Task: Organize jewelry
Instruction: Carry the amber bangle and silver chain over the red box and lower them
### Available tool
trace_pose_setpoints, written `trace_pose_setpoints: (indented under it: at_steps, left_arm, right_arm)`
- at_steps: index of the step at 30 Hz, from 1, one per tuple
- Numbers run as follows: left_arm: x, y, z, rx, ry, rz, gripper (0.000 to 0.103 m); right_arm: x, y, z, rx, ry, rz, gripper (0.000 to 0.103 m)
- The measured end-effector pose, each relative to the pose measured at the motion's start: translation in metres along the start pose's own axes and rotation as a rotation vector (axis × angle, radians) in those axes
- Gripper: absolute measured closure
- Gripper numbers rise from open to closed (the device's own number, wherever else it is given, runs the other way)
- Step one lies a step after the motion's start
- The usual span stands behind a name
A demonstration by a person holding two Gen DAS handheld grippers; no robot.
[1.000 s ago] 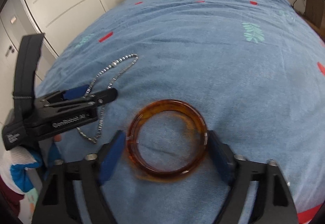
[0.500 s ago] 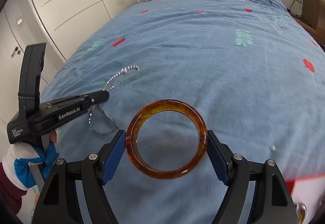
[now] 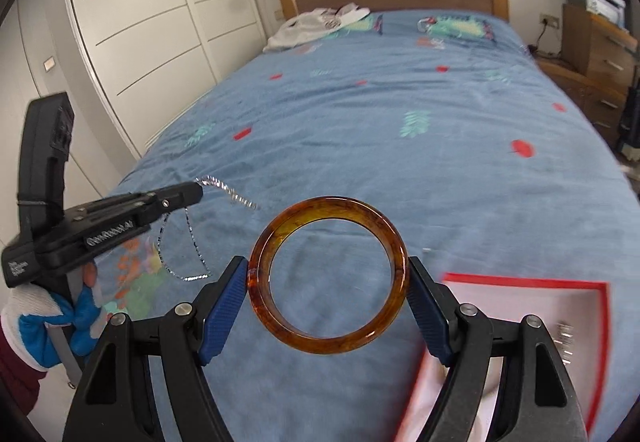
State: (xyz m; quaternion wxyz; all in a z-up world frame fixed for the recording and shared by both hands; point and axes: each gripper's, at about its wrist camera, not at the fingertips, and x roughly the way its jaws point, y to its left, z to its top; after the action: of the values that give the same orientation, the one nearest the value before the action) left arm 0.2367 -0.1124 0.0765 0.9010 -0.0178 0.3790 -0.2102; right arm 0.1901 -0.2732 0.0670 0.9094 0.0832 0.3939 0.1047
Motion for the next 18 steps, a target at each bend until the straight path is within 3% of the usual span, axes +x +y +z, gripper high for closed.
trace_pose_setpoints:
  at_steps: [9,18]
  left_arm:
    - [-0.027,-0.102,0.012,0.065,-0.042,-0.139,0.101]
    - [0.010,-0.191,-0.012,0.125,0.041,-0.199,0.101]
  right_arm:
    - [-0.077,-0.063,-0.023,0.045,-0.045,-0.101,0.026]
    - [-0.104,-0.131,-0.051,0.070,-0.010,-0.151,0.026]
